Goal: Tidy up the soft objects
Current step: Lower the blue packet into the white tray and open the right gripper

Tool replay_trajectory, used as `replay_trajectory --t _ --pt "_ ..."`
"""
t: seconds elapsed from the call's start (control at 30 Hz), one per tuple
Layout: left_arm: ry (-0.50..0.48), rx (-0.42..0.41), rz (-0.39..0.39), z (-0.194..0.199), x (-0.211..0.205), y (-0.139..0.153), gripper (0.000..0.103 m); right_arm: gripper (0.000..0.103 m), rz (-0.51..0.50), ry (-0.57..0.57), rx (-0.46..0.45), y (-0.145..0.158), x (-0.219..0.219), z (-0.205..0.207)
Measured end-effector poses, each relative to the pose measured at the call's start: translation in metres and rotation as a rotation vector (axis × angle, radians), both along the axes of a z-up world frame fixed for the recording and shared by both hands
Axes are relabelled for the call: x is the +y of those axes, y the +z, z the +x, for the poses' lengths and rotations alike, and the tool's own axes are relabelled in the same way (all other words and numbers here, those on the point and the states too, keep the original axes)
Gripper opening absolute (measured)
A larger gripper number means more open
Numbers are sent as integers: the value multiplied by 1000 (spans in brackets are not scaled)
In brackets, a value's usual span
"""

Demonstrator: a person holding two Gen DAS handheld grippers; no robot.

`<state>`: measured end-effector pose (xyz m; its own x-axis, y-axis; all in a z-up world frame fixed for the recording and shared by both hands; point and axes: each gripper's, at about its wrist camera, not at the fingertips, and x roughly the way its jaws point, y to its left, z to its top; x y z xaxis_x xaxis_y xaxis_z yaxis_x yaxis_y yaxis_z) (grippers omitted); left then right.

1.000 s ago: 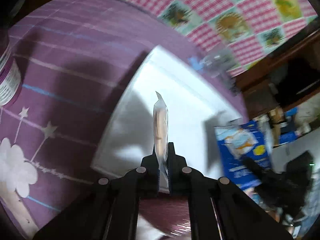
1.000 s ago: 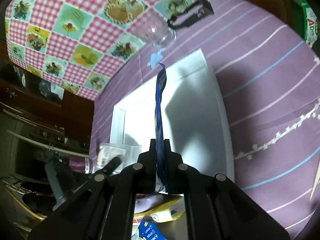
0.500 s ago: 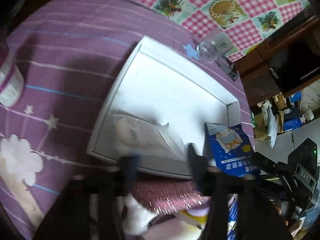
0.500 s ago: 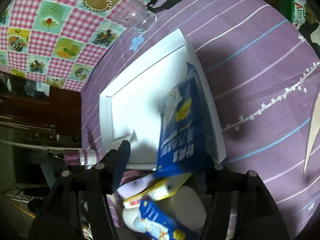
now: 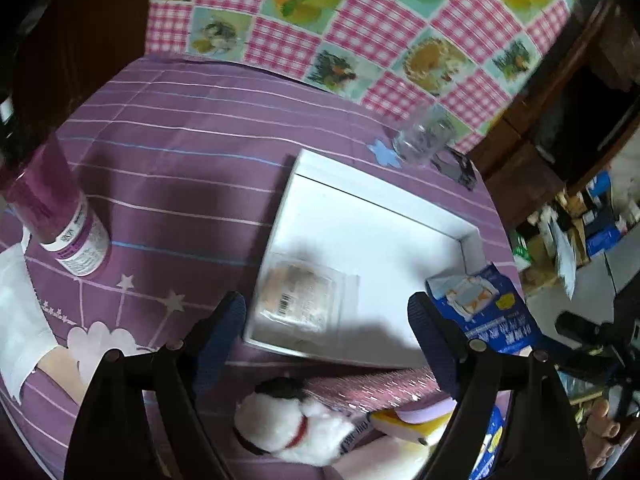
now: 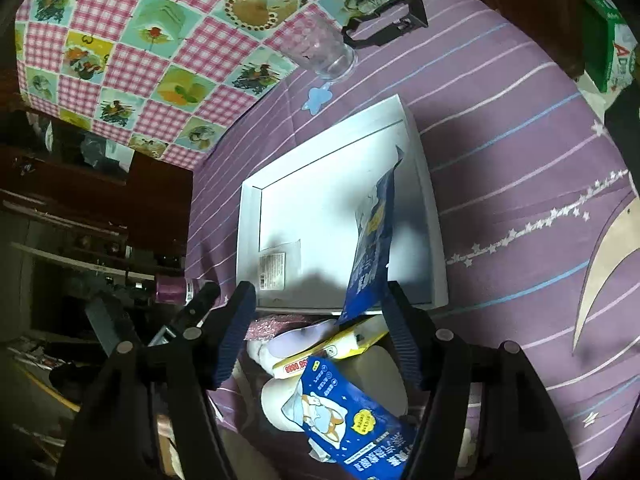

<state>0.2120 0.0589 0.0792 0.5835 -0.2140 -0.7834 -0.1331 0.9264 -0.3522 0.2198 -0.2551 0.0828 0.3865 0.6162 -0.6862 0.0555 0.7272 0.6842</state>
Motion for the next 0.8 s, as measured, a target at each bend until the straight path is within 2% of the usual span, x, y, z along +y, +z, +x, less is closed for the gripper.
replay_trajectory --t 0.13,0.17,0.2,0.23,0.27,0.33,0.4,0.53,0.6,0.63,0.7,0.8 --pt "58 0 8 3 12 -9 81 66 -35 22 -33 -6 6 7" --pt "65 6 16 5 13 -11 77 66 -58 29 -40 -10 9 10" --pt "76 17 28 7 15 -16 71 63 -99 36 -41 -15 14 14" --pt "80 30 36 9 15 -20 55 56 -123 42 -35 -19 16 16" --pt "80 43 36 11 16 -25 40 53 -162 59 -12 -26 22 20" --pt "71 81 6 16 18 -36 28 53 -179 94 31 -36 28 24" --pt "67 96 -29 20 20 -45 26 53 -195 139 51 -38 34 25" --pt "80 112 9 23 19 -57 26 53 -274 183 -5 -23 40 17" --pt "85 133 18 25 17 -64 22 53 -288 176 -22 -18 37 14" --pt "85 142 20 26 17 -66 15 53 -292 166 -27 -16 35 14" --pt "77 135 2 26 16 -69 11 53 -309 138 -34 -15 29 16" --pt "65 134 40 26 12 -68 8 53 -378 81 -38 -18 20 20"
